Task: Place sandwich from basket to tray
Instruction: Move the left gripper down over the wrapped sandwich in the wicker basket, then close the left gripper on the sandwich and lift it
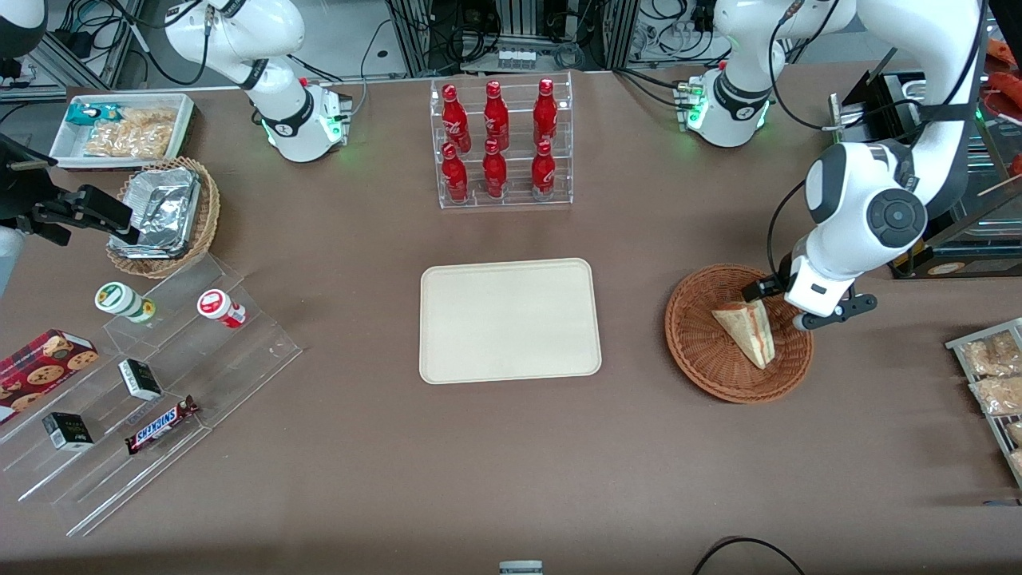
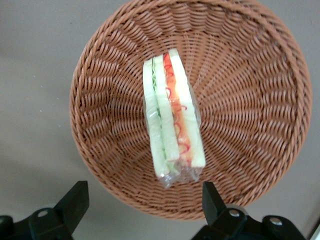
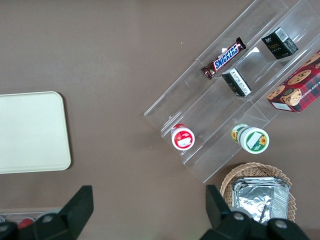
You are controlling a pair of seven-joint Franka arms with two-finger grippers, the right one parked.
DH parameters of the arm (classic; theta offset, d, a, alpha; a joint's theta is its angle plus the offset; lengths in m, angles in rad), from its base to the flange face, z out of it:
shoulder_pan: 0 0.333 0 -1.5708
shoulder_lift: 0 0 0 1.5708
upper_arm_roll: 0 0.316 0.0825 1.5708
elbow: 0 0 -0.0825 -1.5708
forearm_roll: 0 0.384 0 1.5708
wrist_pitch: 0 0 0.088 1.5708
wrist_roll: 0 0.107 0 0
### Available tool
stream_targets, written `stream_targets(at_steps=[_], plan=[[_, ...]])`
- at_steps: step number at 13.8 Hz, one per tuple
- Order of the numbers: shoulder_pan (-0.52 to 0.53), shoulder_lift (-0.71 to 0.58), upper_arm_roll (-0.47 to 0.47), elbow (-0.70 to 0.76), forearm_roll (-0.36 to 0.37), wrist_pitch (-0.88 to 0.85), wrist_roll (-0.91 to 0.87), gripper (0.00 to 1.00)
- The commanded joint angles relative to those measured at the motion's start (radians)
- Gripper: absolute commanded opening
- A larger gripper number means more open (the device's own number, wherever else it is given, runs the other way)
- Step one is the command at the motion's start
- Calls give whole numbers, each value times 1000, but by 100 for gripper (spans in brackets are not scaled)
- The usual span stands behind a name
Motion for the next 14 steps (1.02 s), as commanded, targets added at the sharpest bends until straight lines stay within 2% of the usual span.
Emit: stream_targets(at_steps=[1,3,8,9,11,12,14], plan=[[-17,40,-4,-2,12,76,-185,100],[-17,76,-4,-2,12,142,-266,100],[-14,150,-2,-2,13,223,-260,100],[-14,158,-4,-1,13,223,-261,96],[-11,153,-2,1,12,211,-261,16],[-10,152,-2,9,12,210,-261,7],[-10,146,-2,44,12,149,-260,5]])
